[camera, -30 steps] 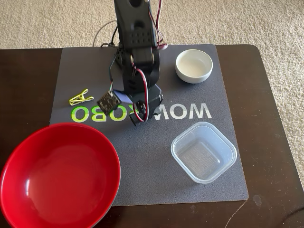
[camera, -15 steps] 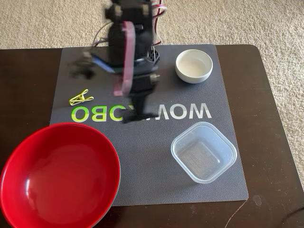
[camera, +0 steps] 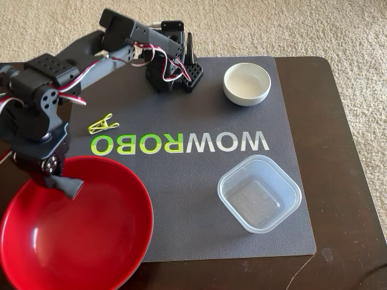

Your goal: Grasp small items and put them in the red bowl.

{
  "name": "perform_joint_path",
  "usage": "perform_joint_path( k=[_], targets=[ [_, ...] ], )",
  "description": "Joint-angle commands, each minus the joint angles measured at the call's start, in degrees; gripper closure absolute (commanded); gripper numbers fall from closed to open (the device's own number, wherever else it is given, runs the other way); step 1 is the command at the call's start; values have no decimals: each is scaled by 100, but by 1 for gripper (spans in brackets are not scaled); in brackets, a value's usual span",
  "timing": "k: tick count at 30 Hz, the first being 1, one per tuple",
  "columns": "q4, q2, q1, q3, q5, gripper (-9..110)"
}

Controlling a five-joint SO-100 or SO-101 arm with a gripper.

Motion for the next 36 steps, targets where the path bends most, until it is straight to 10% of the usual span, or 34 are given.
perform_joint_path(
  k=[1,23,36],
  targets=[
    [220,-817,-378,-1556,149,101],
    [721,1063,-1327,-606,738,69],
    [448,3718,-5247,3771,1389,69]
  ],
)
